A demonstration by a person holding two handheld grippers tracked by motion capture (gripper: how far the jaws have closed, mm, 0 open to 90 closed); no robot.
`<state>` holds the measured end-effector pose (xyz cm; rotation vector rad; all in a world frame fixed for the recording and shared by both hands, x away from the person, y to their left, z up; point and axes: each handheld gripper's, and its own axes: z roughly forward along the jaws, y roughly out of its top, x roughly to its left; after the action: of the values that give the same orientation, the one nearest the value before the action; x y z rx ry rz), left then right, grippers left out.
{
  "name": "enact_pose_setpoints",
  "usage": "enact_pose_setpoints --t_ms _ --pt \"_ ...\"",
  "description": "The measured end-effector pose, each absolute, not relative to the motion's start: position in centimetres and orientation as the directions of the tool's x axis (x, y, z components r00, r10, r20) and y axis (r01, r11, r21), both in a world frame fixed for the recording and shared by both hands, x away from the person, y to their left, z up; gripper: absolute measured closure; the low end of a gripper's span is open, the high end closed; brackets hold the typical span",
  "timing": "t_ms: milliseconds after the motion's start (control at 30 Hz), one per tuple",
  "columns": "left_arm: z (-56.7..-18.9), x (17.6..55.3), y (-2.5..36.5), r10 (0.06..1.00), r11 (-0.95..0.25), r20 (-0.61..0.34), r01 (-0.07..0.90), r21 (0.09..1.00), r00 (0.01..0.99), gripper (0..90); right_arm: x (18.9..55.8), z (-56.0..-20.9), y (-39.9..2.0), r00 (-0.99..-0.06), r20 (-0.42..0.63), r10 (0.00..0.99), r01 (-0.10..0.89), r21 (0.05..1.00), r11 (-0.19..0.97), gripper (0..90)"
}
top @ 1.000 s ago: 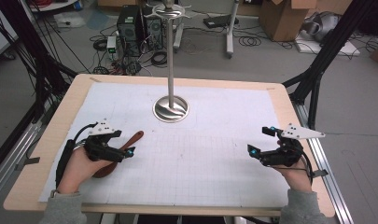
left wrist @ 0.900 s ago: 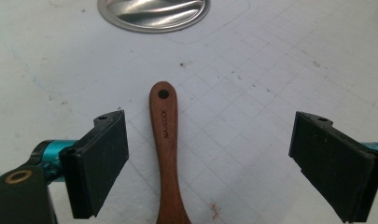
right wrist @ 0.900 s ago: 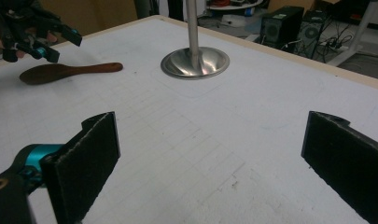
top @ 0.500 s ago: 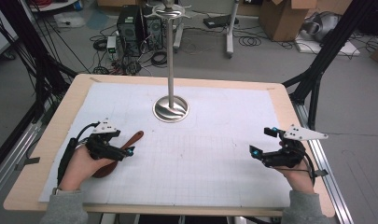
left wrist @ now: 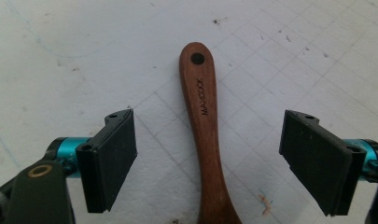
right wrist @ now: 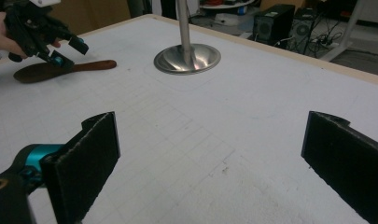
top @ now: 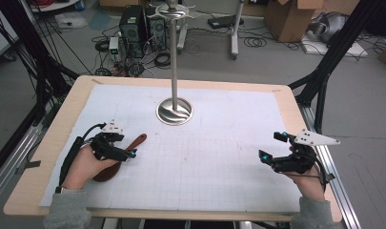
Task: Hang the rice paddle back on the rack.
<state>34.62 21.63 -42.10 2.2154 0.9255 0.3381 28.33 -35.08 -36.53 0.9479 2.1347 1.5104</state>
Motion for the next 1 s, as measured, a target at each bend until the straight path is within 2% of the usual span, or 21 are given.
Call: enact_pose_setpoints --t_ms 367,767,1000 --pt "-41.90 35.12 21.78 0.689 -0.549 -0.034 0.551 0.629 0.724 34.4 28.25 -36.57 -35.33 -0.708 0.095 0.700 0.321 0.926 0.199 2.9" --pt "-41.88 35.53 21.00 0.687 -0.604 -0.009 0.578 0.549 0.727 42.3 28.22 -36.74 -35.49 -0.705 0.097 0.703 0.325 0.924 0.199 2.9" --pt "-41.95 35.56 21.14 0.700 -0.600 -0.007 0.594 0.536 0.714 46.2 28.18 -36.76 -35.64 -0.706 0.096 0.702 0.324 0.925 0.200 2.9"
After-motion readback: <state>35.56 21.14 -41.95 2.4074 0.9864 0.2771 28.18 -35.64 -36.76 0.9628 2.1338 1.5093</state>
